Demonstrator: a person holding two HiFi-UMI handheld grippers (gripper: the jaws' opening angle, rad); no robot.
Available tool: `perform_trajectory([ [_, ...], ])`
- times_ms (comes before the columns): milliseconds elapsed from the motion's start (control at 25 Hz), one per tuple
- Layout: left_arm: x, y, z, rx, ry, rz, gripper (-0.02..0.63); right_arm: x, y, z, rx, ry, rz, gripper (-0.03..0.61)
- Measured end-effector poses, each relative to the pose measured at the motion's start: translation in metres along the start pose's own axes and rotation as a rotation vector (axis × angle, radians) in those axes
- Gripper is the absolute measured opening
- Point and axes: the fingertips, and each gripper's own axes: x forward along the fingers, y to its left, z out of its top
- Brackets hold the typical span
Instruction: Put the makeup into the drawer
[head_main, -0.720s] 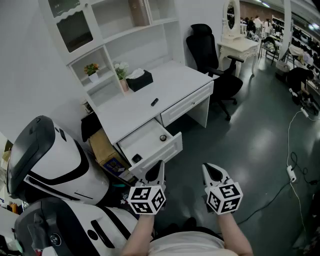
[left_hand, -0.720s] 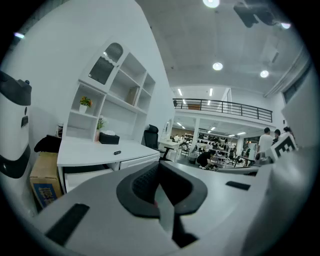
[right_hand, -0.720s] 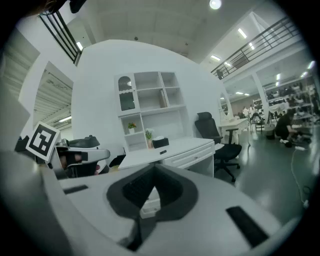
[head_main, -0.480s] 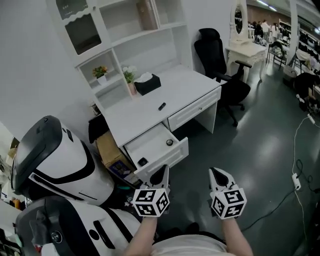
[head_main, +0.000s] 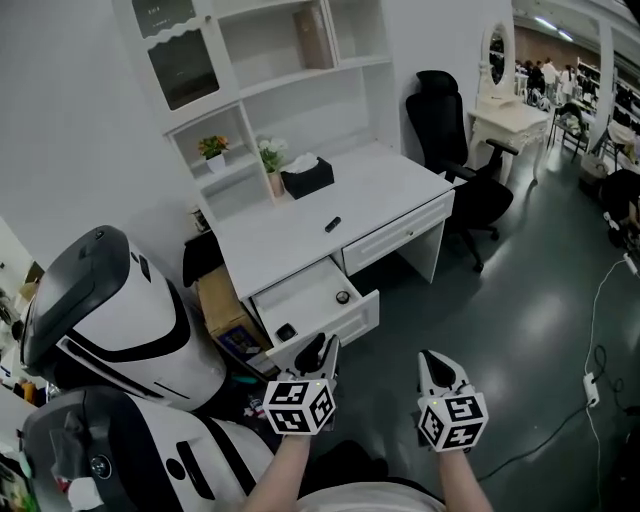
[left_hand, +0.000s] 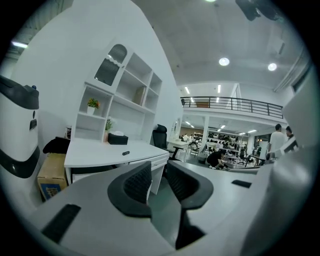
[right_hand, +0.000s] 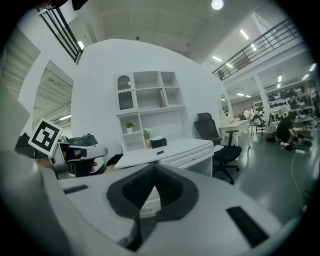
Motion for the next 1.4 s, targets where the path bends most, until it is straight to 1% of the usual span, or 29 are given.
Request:
perform_trajectory([
  [80,0.004,0.005,0.0,-0.003,0.005,0.011,0.118,0.004,-0.002,-0.001,0.003,0.005,0.0,0.002],
  [280,0.029,0.025,0.009,0.003,0.008,0.034,0.137,0.028,-0.008,0.005,0.027,0.002,0.012,0.003],
  [440,0.058,0.046,0.012,0.028,0.021,0.05,0.14,0.056,-0.02,0.011,0.04,0.009,-0.005,0.002],
  [520,0.077,0.058,0.016,0.035,0.027,0.048,0.162,0.074,-0.028,0.017,0.044,0.009,-0.02,0.002],
  [720,0.127,0.087,0.034,0.023,0.02,0.031,0.179,0.129,-0.043,0.04,0.053,-0.002,-0.028,0.002],
  [800,0.146,0.099,0.04,0.017,0.02,0.02,0.196,0.152,-0.044,0.048,0.055,0.0,-0.027,0.003],
  [1080,0.205,0.139,0.058,0.005,0.021,-0.011,0.21,0.219,-0.04,0.066,0.059,0.015,-0.031,0.002],
  [1200,0.224,0.154,0.062,0.001,0.028,-0.021,0.216,0.241,-0.037,0.071,0.061,0.021,-0.032,0.002],
  [1400,0.249,0.167,0.064,0.01,0.055,-0.061,0.238,0.265,-0.032,0.075,0.049,0.028,-0.041,0.003],
])
